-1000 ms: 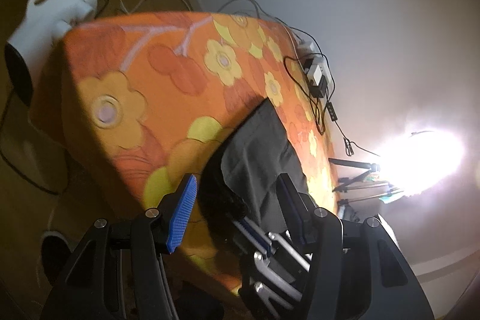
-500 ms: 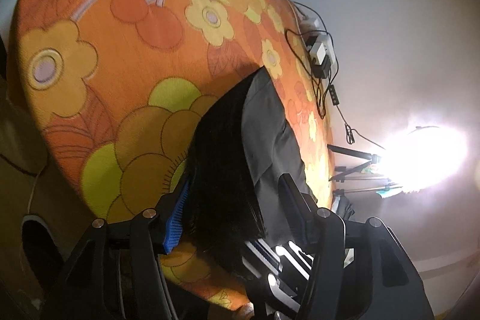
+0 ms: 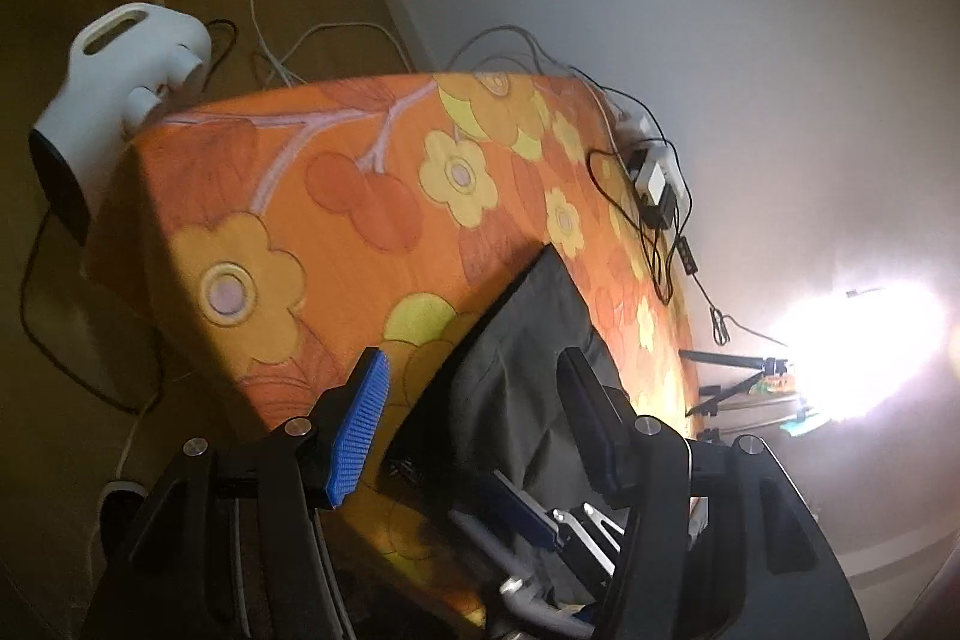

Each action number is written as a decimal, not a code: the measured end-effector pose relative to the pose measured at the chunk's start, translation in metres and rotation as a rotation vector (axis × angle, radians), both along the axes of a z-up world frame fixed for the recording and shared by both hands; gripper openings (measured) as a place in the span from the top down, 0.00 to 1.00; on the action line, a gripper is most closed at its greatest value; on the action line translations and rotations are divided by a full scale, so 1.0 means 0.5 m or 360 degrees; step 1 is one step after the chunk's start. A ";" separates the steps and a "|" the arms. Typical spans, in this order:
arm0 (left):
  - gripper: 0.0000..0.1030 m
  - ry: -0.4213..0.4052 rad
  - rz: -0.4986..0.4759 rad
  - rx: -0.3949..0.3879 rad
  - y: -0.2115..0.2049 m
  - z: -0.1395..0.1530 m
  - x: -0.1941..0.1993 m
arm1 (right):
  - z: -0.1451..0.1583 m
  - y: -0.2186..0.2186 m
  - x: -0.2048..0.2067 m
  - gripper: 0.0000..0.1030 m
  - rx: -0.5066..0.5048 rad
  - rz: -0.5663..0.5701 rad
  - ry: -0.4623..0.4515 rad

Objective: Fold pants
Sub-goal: 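Hold the folded seam with the right gripper while the left gripper pinches the pants edge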

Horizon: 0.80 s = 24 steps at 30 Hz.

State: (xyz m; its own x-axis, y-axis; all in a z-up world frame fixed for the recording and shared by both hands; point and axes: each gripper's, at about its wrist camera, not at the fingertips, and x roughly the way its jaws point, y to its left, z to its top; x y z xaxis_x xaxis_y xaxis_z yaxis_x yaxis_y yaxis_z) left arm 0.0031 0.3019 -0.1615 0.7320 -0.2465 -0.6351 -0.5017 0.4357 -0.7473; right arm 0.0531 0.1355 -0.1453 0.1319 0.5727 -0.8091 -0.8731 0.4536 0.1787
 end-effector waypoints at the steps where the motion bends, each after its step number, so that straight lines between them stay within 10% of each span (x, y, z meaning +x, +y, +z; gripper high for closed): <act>1: 0.44 0.0000 0.0004 -0.0009 0.002 -0.003 -0.002 | -0.002 0.005 -0.006 0.60 -0.0021 0.0025 -0.0024; 9: 0.44 -0.0013 -0.0018 -0.0072 0.009 -0.014 -0.007 | -0.015 0.045 -0.050 0.71 -0.0222 0.0100 -0.0336; 12: 0.44 -0.0003 -0.0056 -0.0084 -0.001 -0.018 -0.001 | -0.006 0.035 -0.035 0.92 -0.0158 0.0061 -0.0229; 24: 0.41 0.0062 -0.0220 -0.0180 -0.066 -0.055 0.049 | 0.010 -0.015 -0.008 0.95 0.0043 -0.0080 -0.0078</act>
State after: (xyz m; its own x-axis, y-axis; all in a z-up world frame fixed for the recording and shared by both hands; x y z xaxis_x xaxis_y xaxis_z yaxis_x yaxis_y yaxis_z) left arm 0.0274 0.2690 -0.1887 0.6619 -0.4143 -0.6247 -0.4723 0.4167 -0.7768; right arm 0.0490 0.1282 -0.1403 0.2004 0.5858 -0.7853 -0.8573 0.4929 0.1488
